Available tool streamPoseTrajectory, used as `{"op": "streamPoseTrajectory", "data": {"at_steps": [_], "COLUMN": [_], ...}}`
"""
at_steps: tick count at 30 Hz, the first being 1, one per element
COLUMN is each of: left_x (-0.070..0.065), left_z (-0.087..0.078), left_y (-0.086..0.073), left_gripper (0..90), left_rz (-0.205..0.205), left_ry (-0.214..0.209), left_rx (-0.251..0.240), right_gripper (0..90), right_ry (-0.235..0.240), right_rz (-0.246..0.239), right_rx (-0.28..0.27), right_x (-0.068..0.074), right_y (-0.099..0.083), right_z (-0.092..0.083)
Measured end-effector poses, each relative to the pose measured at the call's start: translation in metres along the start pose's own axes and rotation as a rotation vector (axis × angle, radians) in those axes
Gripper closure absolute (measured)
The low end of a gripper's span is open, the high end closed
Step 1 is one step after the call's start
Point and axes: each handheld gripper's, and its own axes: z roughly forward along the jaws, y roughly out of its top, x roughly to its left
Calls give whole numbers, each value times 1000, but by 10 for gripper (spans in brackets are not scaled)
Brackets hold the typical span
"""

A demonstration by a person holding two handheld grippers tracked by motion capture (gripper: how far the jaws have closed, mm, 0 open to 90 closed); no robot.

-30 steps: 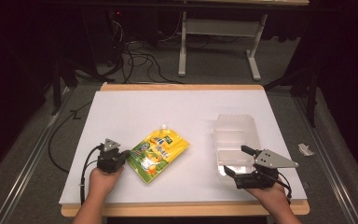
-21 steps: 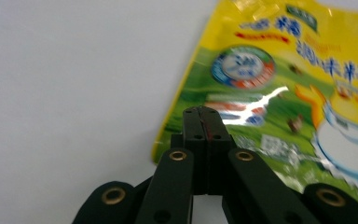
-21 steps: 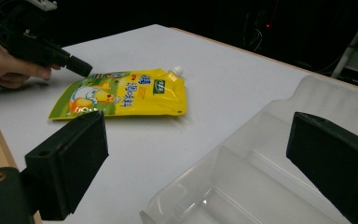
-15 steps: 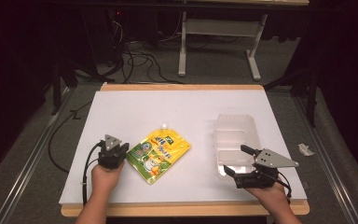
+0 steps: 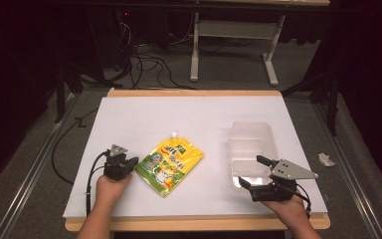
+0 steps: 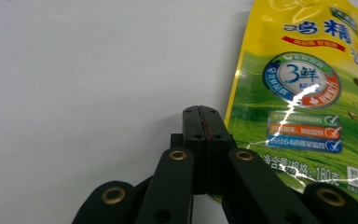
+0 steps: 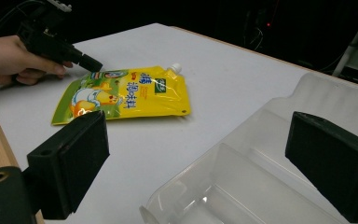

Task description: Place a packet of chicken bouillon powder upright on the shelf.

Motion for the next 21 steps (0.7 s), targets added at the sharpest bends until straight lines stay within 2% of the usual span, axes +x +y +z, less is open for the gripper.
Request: {"op": "streamPoseTrajectory", "data": {"at_steps": [1, 2, 3, 5, 6, 7, 8, 9, 10, 12, 13, 14, 15, 16, 18, 21], "left_x": [-5, -5, -12, -21, -21, -30, -30, -39, -39, -48, -55, -55, -63, -63, -73, -80], "left_z": [-2, -2, -4, -6, -6, -7, -7, -8, -8, -7, -6, -6, -5, -5, -4, -3], "left_y": [-2, -2, -5, -7, -7, -8, -8, -8, -8, -9, -9, -9, -9, -9, -10, -10], "left_gripper": [900, 900, 900, 900, 900, 900, 900, 900, 900, 900, 900, 900, 900, 900, 900, 900], "left_rz": [17, 17, 44, 70, 70, 102, 102, 147, 147, 149, 177, 177, 200, 200, 229, 247], "left_ry": [-18, -18, -36, -51, -51, -68, -68, -79, -79, -98, -114, -114, -124, -124, -149, -168], "left_rx": [5, 5, 18, 29, 29, 45, 45, 69, 69, 61, 70, 70, 76, 76, 80, 83], "right_gripper": [63, 63, 63, 64, 64, 64, 64, 64, 64, 65, 65, 65, 65, 65, 66, 67], "right_ry": [0, 0, 1, 2, 2, 3, -1, -2, -2, -2, -3, -3, -2, -2, 0, 0], "right_rz": [-2, -2, 0, 0, 0, -6, -7, -4, -5, -2, -3, -3, 0, 0, -3, -6], "right_rx": [4, 4, 6, 5, 5, -2, 0, -2, -5, -7, -6, -6, -6, -6, -7, -8], "right_x": [1, 1, 1, 2, 2, 1, 1, 1, 1, 1, 0, 0, 0, 0, 1, 1], "right_y": [0, 0, 0, 0, 0, 0, 0, 1, 1, 1, 1, 1, 1, 1, 1, 1], "right_z": [1, 1, 1, 1, 1, 0, 0, -1, -1, -2, -2, -2, -2, -2, -2, -2]}}
